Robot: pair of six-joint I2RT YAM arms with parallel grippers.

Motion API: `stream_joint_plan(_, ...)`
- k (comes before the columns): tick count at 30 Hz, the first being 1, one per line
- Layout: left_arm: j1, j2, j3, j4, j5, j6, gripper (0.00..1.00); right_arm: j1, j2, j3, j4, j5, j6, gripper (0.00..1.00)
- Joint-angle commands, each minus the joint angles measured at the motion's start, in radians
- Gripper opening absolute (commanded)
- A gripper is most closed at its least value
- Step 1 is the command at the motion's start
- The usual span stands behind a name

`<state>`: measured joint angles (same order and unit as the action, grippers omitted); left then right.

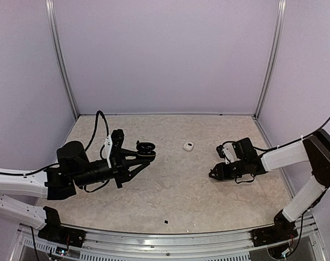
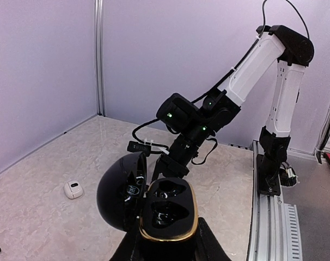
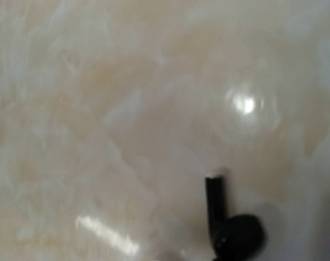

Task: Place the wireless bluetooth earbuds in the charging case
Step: Move the right earbud to the center of the board.

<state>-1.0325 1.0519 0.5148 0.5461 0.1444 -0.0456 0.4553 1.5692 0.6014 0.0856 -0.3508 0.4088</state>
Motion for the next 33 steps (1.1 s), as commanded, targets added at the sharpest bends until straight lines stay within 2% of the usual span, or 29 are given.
stream_joint_plan(1,0.008,-0.018,-0.01,0.038,-0.012,0.006,0.09,-0.015,0.082,0.062,0.008,0.04,-0.051,0.39)
stream_joint_plan(11,0.011,-0.036,-0.011,0.026,-0.019,0.007,0.09,-0.015,0.199,0.211,-0.033,0.05,-0.143,0.39)
stream_joint_plan(21,0.012,-0.049,-0.01,0.018,-0.036,0.011,0.09,-0.063,0.128,0.166,-0.051,0.183,-0.114,0.43)
stream_joint_plan(33,0.015,-0.058,-0.011,0.017,-0.035,0.011,0.09,-0.135,0.006,0.15,-0.053,0.119,-0.132,0.37)
